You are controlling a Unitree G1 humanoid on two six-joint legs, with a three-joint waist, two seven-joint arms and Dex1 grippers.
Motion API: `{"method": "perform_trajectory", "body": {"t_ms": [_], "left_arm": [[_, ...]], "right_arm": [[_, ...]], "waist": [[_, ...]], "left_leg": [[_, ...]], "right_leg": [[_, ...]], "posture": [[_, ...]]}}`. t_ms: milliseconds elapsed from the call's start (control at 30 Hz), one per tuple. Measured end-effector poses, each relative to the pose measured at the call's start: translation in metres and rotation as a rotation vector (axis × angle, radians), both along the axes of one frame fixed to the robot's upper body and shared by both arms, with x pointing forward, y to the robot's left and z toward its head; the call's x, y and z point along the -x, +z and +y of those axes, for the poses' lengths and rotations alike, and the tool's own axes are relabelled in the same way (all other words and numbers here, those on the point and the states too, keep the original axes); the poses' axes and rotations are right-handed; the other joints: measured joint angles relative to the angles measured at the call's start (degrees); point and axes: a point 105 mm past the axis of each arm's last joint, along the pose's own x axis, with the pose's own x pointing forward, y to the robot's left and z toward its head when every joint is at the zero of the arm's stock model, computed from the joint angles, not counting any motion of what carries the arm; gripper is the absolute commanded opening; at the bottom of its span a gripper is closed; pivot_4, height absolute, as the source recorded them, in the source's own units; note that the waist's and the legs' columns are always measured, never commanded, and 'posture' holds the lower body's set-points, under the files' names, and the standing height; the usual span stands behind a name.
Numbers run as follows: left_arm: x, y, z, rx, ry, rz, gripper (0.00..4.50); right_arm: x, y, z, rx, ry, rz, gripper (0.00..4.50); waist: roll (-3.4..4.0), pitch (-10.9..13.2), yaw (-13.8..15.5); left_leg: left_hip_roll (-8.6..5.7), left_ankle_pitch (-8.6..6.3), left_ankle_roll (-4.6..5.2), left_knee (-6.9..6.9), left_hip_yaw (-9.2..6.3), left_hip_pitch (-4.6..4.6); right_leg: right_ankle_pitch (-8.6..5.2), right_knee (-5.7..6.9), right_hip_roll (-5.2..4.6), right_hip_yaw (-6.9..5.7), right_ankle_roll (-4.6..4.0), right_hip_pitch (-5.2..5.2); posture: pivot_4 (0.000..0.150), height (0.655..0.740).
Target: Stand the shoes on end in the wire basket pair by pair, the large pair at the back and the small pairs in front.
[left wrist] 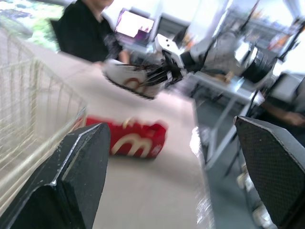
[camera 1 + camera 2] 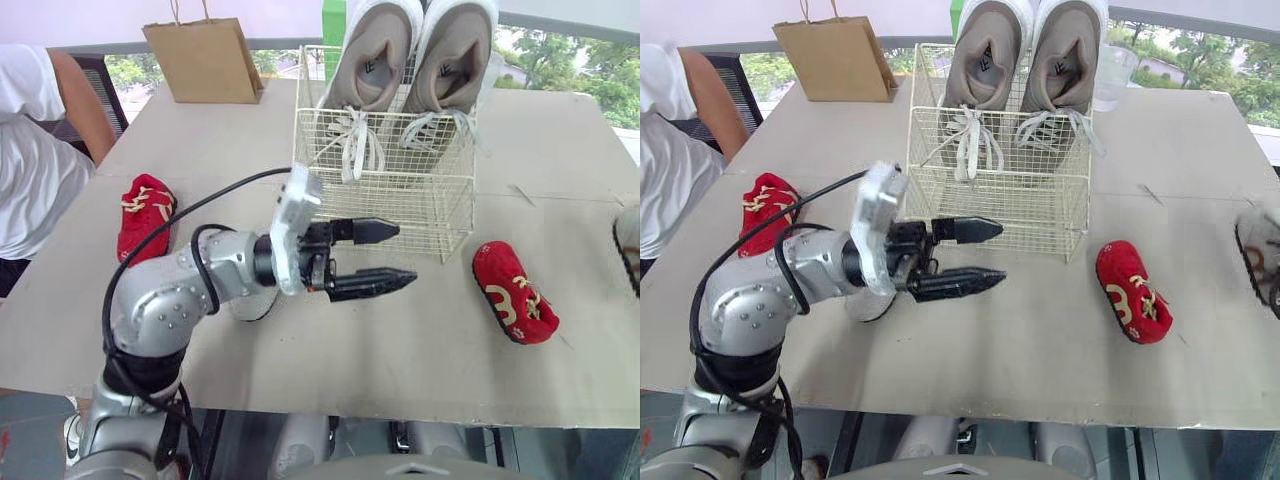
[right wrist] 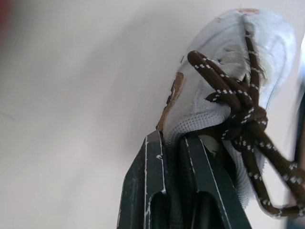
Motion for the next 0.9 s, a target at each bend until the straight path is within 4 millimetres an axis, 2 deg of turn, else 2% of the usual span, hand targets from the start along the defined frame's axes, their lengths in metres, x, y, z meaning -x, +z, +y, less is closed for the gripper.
{"method": "perform_trajectory", "body": {"t_ms": [100, 133, 233, 300, 367, 467, 600, 633, 800, 900], "left_arm": [[-0.008, 0.020, 0.004, 0.049, -0.022, 0.038, 4.50], [-0.016, 0.029, 0.007, 0.074, -0.012, 0.062, 4.50], [-0.038, 0.053, 0.020, 0.141, 0.049, 0.097, 4.50], [-0.048, 0.063, 0.027, 0.170, 0.068, 0.128, 4.50], [-0.054, 0.069, 0.034, 0.181, 0.079, 0.160, 4.50], [-0.065, 0.080, 0.047, 0.143, 0.089, 0.233, 4.50], [-0.065, 0.093, 0.056, 0.047, 0.076, 0.284, 4.50], [-0.063, 0.090, 0.055, -0.015, 0.060, 0.321, 4.50], [-0.054, 0.070, 0.040, -0.222, -0.022, 0.430, 4.50], [-0.048, 0.069, 0.032, -0.274, -0.081, 0.463, 4.50]], "right_arm": [[0.007, 0.039, 0.053, 0.082, 0.296, -0.065, 0.08], [0.010, 0.051, 0.071, 0.112, 0.402, -0.070, 0.08], [0.022, 0.084, 0.115, 0.171, 0.644, -0.125, 0.08], [0.029, 0.100, 0.134, 0.207, 0.755, -0.153, 0.08], [0.033, 0.106, 0.147, 0.251, 0.838, -0.149, 0.08], [0.029, 0.100, 0.171, 0.347, 1.013, -0.125, 0.08], [0.023, 0.107, 0.202, 0.498, 1.219, -0.268, 0.08], [0.016, 0.112, 0.214, 0.545, 1.286, -0.334, 0.08], [-0.007, 0.112, 0.247, 0.671, 1.451, -0.403, 0.08], [-0.012, 0.115, 0.258, 0.732, 1.495, -0.452, 0.08]], "waist": [[-0.01, 0.0, -0.4], [-0.01, 0.0, -0.5], [-0.04, 0.1, -0.5], [-0.06, 0.1, -0.5], [-0.12, 0.1, -0.5], [-0.17, 0.3, -0.7], [-0.21, 0.3, -1.1], [-0.22, 0.3, -1.4], [-0.19, 0.4, -1.0], [-0.19, 0.4, -0.7]], "left_leg": [[0.03, 0.00, -0.01, 0.00, -0.04, 0.02], [0.01, 0.00, 0.00, 0.02, -0.02, 0.02], [0.00, 0.00, 0.00, 0.03, -0.04, 0.00], [-0.01, 0.00, 0.00, 0.03, -0.05, -0.03], [-0.02, 0.00, -0.01, 0.02, -0.09, -0.06], [-0.07, 0.01, -0.02, -0.01, -0.05, -0.17], [-0.10, 0.06, -0.11, -0.01, 0.02, -0.08], [-0.11, 0.16, -0.28, -0.02, 0.05, -0.04], [-0.13, 0.17, -0.31, -0.01, -0.02, -0.26], [-0.11, 0.19, -0.32, 0.23, -0.21, -1.10]], "right_leg": [[0.01, 0.00, 0.00, -0.06, -0.01, 0.05], [0.01, 0.03, -0.03, -0.11, -0.01, 0.05], [0.03, -0.01, -0.07, -0.17, -0.01, 0.04], [0.02, -0.02, -0.13, -0.16, -0.01, 0.03], [0.02, -0.06, -0.19, -0.13, -0.02, 0.03], [0.02, -0.07, -0.27, -0.15, -0.02, -0.13], [0.02, -0.07, -0.23, -0.23, -0.01, -0.14], [0.02, -0.05, -0.21, -0.18, 0.00, -0.14], [0.03, 0.07, -0.18, -0.22, 0.00, -0.35], [0.04, 0.13, -0.23, -0.25, 0.00, -0.97]], "posture": [[0.150, 0.7400], [0.150, 0.7400], [0.150, 0.7400], [0.150, 0.7400], [0.150, 0.7400], [0.150, 0.7400], [0.150, 0.7400], [0.150, 0.7400], [0.150, 0.7400], [0.150, 0.7400]]}}
